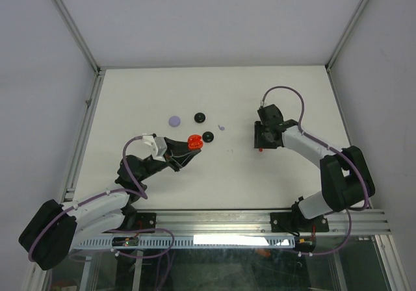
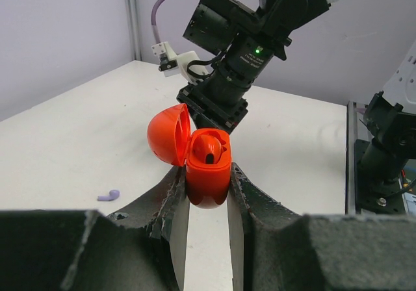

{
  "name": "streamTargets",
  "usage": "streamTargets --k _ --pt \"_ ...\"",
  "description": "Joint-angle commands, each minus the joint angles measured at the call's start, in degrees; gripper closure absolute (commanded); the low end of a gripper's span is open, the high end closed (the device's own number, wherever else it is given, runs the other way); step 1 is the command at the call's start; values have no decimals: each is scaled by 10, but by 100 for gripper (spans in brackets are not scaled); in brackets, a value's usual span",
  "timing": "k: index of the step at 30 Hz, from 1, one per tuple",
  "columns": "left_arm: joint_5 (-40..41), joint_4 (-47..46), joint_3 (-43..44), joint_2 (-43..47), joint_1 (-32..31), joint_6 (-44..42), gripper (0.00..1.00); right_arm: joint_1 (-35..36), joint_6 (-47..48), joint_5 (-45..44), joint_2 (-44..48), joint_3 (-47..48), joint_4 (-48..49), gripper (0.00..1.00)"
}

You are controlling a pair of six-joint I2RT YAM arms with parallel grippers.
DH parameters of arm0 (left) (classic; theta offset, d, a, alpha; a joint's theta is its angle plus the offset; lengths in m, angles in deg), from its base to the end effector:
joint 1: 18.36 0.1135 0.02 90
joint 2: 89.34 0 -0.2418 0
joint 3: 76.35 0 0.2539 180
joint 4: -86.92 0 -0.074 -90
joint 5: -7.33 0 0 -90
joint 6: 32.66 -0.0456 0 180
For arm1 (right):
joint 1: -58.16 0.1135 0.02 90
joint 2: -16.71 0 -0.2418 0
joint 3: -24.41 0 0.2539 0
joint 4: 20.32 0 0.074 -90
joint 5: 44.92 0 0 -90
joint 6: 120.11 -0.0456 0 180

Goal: Insert the wireless bluetooth earbuds into the charging case
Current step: Move the earbud to the center of the board.

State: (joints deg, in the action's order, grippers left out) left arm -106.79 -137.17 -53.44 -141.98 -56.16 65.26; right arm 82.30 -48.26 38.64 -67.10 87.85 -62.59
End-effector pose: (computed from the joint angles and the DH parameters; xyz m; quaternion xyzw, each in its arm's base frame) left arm 0.1512 -0.1408 0.2085 0.3141 0.5368 -0.4182 0.6621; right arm 0.2638 0.1126 0.1595 -0.0374 0.9695 0.0343 0.2399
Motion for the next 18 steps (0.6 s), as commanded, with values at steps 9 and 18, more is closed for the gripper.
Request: streamTargets --k 9,18 --pt "-6 -1 12 -4 0 -4 100 -19 -18 -17 -48 1 56 63" --pt "-3 1 6 5 -1 -5 100 -11 -7 28 -68 -4 45 78"
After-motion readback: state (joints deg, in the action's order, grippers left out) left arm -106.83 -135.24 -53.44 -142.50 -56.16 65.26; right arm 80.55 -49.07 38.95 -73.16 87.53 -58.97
